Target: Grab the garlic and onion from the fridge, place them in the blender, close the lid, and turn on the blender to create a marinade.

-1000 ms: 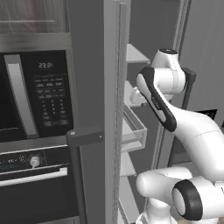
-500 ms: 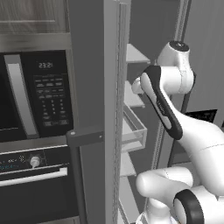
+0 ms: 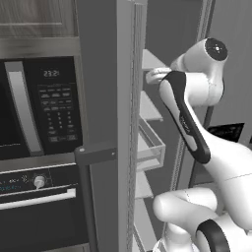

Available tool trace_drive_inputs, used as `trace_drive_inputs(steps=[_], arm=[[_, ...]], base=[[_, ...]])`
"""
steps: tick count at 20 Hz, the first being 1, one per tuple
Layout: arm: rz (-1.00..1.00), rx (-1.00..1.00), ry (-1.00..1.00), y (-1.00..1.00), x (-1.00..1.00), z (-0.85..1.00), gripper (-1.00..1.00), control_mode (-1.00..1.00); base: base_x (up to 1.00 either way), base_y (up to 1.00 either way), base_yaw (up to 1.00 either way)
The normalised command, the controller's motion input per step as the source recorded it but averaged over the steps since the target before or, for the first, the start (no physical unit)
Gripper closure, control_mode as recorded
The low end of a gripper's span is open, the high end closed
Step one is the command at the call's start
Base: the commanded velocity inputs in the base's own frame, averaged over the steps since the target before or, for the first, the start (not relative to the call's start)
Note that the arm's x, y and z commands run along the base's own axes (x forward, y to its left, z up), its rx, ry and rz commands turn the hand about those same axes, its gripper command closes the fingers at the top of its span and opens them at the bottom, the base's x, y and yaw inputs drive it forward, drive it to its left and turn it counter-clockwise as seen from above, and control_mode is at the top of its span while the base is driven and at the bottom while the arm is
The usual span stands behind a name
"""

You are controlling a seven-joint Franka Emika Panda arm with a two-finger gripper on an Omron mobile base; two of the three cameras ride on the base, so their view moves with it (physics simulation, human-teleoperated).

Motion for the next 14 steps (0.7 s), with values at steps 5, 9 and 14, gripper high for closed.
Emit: trace_drive_inputs(steps=[5, 9, 14], arm=[[0.11, 0.15, -0.15, 0.14, 0.30, 0.33, -1.00, -1.00], [0.06, 0.09, -0.03, 0.39, 0.48, 0.27, -1.00, -1.00], [0.06, 0.02, -0.07, 0.10, -0.18, 0.24, -1.00, -1.00]], base=[[0.00, 0.00, 0.00], [0.00, 0.00, 0.00], [0.00, 0.00, 0.00]])
